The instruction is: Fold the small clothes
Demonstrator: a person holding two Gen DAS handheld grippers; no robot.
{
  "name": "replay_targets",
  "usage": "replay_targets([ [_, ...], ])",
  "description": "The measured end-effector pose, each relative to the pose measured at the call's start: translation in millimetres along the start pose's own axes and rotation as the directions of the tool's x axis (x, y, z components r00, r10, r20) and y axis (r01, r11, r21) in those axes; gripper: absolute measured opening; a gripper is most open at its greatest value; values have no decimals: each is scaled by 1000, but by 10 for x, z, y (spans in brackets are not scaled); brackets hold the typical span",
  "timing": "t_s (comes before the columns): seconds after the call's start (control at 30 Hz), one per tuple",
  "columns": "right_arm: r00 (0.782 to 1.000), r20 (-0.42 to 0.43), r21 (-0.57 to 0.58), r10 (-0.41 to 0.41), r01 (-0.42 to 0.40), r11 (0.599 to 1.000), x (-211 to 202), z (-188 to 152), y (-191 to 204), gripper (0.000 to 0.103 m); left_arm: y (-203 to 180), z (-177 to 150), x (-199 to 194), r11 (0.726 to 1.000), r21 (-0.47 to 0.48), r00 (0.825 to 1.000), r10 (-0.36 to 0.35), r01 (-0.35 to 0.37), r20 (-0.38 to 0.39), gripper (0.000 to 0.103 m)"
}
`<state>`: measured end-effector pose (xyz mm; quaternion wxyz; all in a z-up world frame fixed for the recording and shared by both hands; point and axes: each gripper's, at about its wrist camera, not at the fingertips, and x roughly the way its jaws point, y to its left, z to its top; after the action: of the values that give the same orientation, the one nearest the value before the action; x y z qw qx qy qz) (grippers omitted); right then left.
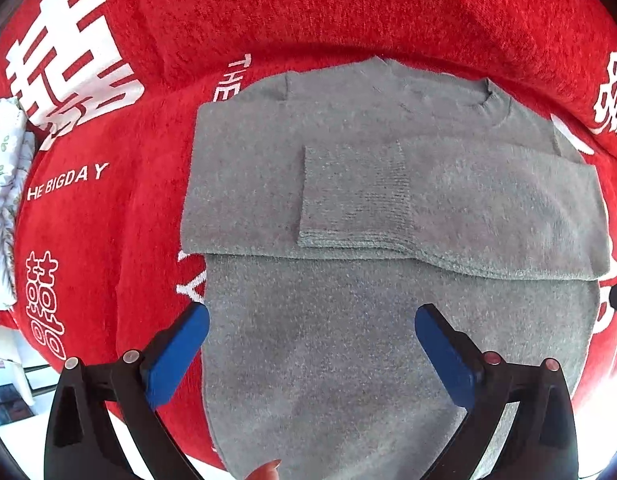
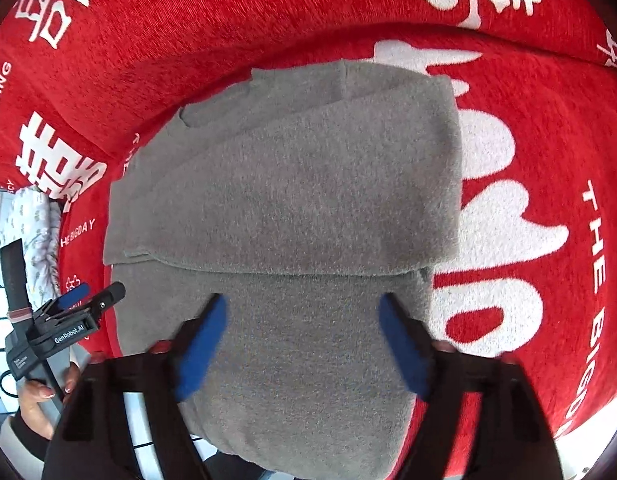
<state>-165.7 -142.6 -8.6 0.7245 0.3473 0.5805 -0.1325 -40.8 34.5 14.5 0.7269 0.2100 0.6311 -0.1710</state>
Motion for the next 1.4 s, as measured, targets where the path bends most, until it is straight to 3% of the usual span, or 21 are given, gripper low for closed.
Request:
replay_targets([
  [0.3, 997, -34, -7, -65, 65, 998, -8, -4, -4, 83, -98, -22, 2, 1000, -19, 1000, -6, 5, -29, 103],
  [0.6, 997, -72, 3, -19, 19, 1000, 40, -53, -58, 83, -172, -100, -2, 1000, -18, 999, 3, -4, -44, 103],
  [0.9, 990, -137, 25, 29, -26, 999, 163, -189, -229, 83, -147, -300, 5, 997, -77, 998, 6, -11, -63, 103],
  [1.13, 986, -151, 75, 75, -64, 995, 213, -413, -294, 83, -142, -529, 78, 997, -72, 996, 8, -14, -94, 103],
  [1.4, 984, -137, 125, 116, -99, 987, 229, -749, -275, 83, -31, -782, 95, 999, -37, 997, -6, 4, -73, 103],
])
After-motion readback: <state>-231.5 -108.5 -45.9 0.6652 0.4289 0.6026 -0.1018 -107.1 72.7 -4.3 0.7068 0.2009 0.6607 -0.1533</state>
